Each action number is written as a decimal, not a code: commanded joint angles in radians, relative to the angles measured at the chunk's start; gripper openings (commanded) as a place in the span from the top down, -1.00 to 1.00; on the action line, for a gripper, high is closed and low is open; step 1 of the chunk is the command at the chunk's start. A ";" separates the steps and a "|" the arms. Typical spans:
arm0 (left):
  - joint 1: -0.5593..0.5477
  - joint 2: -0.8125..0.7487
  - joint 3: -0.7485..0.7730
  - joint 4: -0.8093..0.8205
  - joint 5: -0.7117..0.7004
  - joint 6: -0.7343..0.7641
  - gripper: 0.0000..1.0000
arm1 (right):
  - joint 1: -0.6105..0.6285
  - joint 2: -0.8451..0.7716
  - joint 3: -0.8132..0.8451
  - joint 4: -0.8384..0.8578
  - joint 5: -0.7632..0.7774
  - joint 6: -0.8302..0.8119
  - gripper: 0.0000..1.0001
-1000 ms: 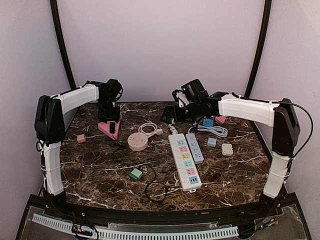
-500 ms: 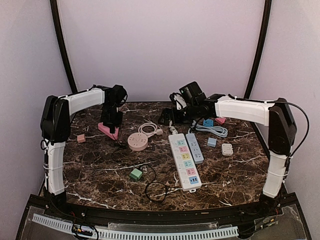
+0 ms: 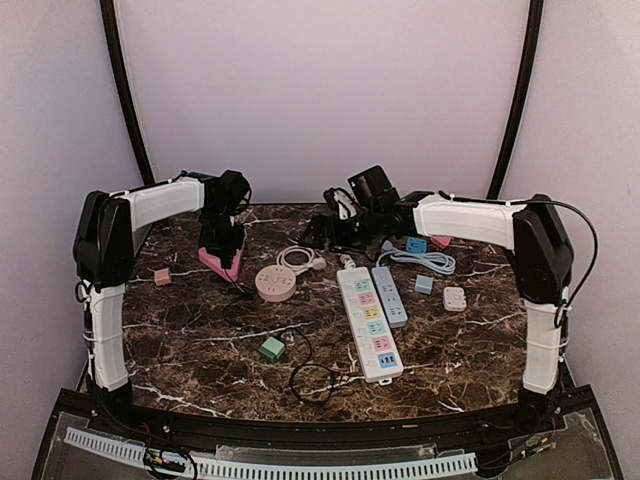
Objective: Pull the plug off the socket
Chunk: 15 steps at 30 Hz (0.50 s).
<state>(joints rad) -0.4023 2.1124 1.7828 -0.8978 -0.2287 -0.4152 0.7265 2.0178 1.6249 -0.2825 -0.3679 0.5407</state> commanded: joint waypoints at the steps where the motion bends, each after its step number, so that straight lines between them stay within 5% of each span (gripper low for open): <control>1: -0.003 -0.168 -0.086 0.073 0.112 -0.039 0.90 | 0.013 0.058 0.061 0.083 -0.110 0.049 -0.97; 15: -0.003 -0.552 -0.473 0.342 0.362 -0.123 0.94 | 0.054 0.289 0.301 0.155 -0.279 0.154 -0.89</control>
<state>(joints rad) -0.4023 1.6630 1.3880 -0.6758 0.0387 -0.5053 0.7574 2.2539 1.8496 -0.1780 -0.5777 0.6514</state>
